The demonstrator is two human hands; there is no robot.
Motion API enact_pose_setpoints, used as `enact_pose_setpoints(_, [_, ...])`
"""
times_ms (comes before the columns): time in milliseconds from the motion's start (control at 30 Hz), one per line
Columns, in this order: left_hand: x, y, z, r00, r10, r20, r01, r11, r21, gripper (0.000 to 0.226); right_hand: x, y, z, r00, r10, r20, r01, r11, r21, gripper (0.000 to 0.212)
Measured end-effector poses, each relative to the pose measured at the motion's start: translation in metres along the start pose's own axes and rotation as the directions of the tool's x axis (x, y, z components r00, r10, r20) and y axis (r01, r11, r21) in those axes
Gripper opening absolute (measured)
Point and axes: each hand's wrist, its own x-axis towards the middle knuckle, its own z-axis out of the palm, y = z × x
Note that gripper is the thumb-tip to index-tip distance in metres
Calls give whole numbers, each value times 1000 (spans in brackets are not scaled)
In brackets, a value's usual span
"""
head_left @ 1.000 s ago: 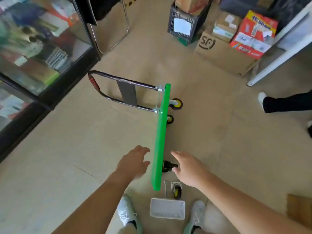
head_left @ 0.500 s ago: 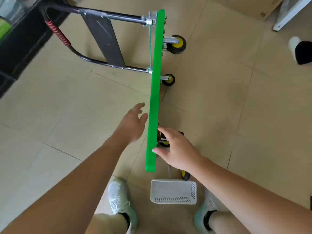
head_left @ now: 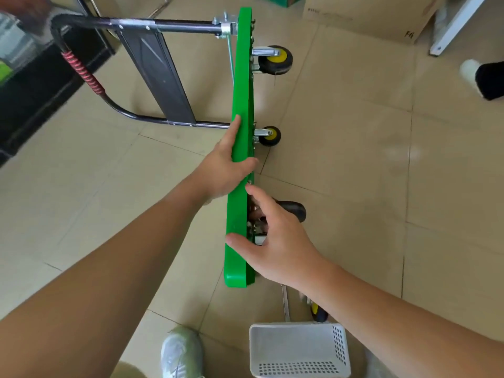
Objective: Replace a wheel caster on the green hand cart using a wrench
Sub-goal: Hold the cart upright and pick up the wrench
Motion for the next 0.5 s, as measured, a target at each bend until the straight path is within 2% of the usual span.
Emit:
enact_pose_setpoints(100, [-2, -1, 1, 1000, 11, 15, -10, 1000, -24, 88, -6, -4, 3, 1000, 21, 0, -21, 999, -26, 101])
enact_pose_setpoints(400, [-16, 0, 7, 998, 33, -51, -35, 999, -30, 80, -11, -18, 10, 993, 110, -36, -106, 990, 87, 100])
enact_pose_setpoints(500, [-28, -2, 5, 997, 31, -64, -32, 999, -24, 78, -15, -29, 18, 992, 123, -16, -121, 990, 74, 102])
